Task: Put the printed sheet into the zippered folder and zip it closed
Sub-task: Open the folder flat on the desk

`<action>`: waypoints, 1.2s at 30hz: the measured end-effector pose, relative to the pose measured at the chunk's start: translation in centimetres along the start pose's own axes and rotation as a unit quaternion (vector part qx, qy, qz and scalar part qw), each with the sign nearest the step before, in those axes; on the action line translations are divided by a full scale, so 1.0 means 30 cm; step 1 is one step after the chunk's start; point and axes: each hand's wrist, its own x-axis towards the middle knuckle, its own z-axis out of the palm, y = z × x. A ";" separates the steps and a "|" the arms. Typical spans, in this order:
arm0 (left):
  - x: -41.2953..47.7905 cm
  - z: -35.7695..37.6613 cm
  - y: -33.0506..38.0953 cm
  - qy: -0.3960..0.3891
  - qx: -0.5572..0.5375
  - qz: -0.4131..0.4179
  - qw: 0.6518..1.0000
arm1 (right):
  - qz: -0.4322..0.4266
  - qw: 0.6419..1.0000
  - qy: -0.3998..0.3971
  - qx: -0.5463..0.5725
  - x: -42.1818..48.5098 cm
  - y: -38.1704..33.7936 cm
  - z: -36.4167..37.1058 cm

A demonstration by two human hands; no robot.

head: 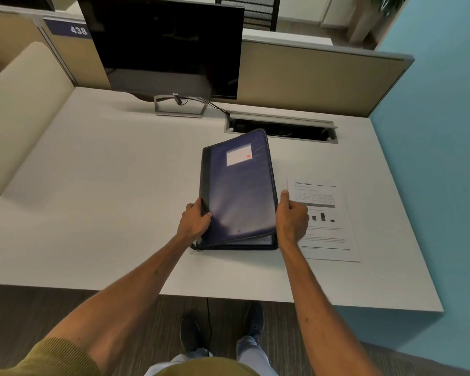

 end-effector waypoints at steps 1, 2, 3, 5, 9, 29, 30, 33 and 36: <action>-0.003 -0.002 0.004 -0.001 -0.004 -0.002 1.000 | -0.011 1.000 -0.009 0.009 -0.004 -0.040 0.003; -0.005 -0.006 0.009 -0.003 -0.013 -0.004 1.000 | -0.024 0.999 -0.025 0.018 -0.011 -0.078 0.007; -0.008 -0.010 0.014 -0.005 -0.024 -0.006 1.000 | -0.041 0.998 -0.045 0.030 -0.022 -0.116 0.013; -0.014 -0.025 0.028 -0.006 -0.051 0.007 0.999 | -0.084 0.990 -0.096 0.066 -0.059 -0.183 0.028; -0.042 -0.089 0.090 -0.021 -0.212 0.085 0.973 | -0.208 0.953 -0.193 0.107 -0.190 -0.261 0.090; 0.010 -0.500 -0.124 0.240 0.158 -0.017 0.958 | -0.372 0.822 -0.358 -0.239 -0.401 0.013 0.346; 0.018 -0.483 -0.136 0.239 0.174 -0.024 0.955 | -0.366 0.816 -0.351 -0.276 -0.381 0.039 0.331; 0.043 -0.427 -0.162 0.245 0.218 -0.045 0.944 | -0.369 0.784 -0.339 -0.365 -0.324 0.098 0.290; 0.068 -0.361 -0.168 0.268 0.265 -0.026 0.926 | -0.371 0.763 -0.341 -0.404 -0.279 0.131 0.258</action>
